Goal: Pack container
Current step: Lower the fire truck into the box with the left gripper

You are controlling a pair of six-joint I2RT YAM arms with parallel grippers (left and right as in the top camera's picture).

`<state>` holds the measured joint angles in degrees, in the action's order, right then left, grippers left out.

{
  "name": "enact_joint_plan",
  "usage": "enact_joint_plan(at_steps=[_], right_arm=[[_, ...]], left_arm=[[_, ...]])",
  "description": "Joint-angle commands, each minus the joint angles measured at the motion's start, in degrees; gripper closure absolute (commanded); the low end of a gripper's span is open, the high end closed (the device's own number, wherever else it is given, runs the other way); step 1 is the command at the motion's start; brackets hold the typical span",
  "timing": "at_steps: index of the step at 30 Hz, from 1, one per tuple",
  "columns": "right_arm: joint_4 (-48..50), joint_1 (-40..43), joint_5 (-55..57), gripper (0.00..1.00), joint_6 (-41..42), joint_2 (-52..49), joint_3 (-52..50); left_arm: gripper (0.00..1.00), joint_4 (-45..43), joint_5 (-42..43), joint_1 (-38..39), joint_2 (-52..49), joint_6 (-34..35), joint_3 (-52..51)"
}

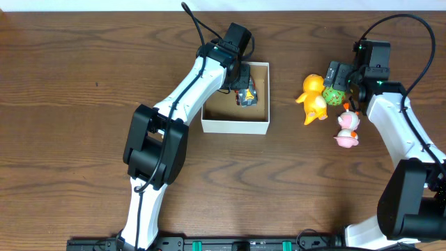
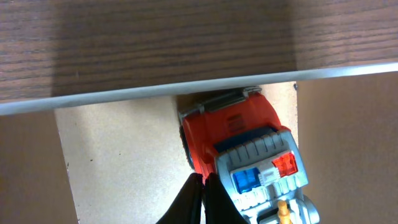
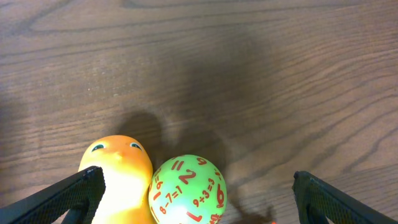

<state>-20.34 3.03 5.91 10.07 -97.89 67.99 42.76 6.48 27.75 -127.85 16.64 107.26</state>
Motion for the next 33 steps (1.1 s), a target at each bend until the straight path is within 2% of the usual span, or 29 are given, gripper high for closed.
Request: enact_joint_plan(at_steps=[1, 7, 33], right_arm=[[-0.07, 0.39, 0.31, 0.01, -0.5, -0.07, 1.11], [-0.07, 0.39, 0.28, 0.01, -0.48, -0.07, 1.11], [-0.07, 0.39, 0.28, 0.01, -0.5, -0.07, 1.11]], left_arm=[[0.94, -0.52, 1.9, -0.04, -1.14, -1.03, -0.33], [0.94, -1.33, 8.13, -0.04, -1.11, -5.46, -0.33], [0.94, 2.78, 10.88, -0.09, -0.94, -5.46, 0.7]])
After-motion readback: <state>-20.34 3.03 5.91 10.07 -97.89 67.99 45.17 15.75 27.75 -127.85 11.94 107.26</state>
